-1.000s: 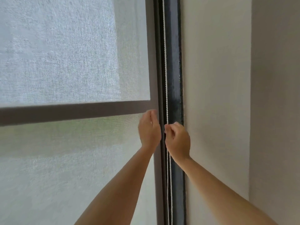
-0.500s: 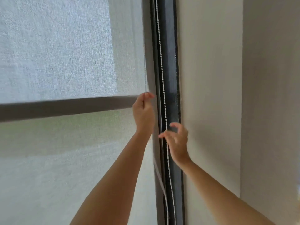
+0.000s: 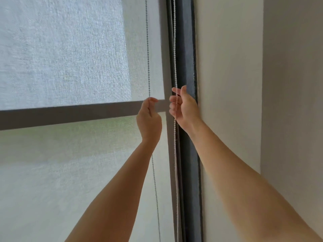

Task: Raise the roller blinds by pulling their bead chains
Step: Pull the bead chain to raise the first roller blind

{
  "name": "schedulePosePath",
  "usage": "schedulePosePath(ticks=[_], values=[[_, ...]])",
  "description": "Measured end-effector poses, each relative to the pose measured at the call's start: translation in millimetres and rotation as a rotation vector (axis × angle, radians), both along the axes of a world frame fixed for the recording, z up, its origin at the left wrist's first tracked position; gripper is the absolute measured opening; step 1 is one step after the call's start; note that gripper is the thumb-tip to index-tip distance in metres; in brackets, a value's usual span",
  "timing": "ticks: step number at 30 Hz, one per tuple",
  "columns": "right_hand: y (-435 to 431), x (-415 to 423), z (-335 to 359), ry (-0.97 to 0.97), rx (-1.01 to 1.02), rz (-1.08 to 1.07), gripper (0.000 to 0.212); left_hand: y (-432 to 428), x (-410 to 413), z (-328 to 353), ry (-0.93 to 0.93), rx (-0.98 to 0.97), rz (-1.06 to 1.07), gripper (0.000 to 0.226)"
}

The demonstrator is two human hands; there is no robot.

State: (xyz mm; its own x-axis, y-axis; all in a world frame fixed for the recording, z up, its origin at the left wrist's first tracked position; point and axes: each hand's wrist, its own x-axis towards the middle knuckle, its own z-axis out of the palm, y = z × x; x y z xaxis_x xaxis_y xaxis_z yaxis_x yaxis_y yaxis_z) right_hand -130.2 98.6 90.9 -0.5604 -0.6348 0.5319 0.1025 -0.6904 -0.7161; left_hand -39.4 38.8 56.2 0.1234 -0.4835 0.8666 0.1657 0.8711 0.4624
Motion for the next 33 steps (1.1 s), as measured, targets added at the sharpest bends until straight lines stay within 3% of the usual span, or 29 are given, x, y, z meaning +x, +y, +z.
schedulePosePath(ticks=[2,9,16,19,21,24,28,33], values=[[12.1,5.6,-7.0,-0.020,-0.080,-0.008,0.025,-7.5,5.1,-3.1,-0.022,0.007,0.071,0.026],[34.2,37.7,-35.3,0.177,-0.151,-0.275,0.027,-18.5,11.7,-3.8,-0.097,0.071,0.147,0.028],[45.3,36.2,-60.7,0.065,-0.147,-0.317,0.028,-7.0,5.2,-5.8,-0.206,0.118,0.068,0.029],[48.6,32.2,-92.6,0.035,-0.092,-0.304,0.028,8.0,0.0,-9.8,-0.264,0.046,0.295,0.042],[50.0,30.2,-119.0,0.010,-0.045,-0.298,0.027,24.6,-1.2,-5.2,-0.215,-0.088,0.346,0.038],[54.3,32.0,-162.2,-0.010,0.058,-0.291,0.026,51.8,-8.5,3.9,-0.204,-0.201,0.112,0.028],[64.2,46.1,-221.4,-0.074,0.225,-0.265,0.026,81.7,-23.1,22.3,-0.250,0.079,-0.301,0.042],[74.2,56.8,-277.0,-0.154,0.358,-0.174,0.024,76.2,-23.6,10.9,-0.065,0.141,-0.389,0.025]])
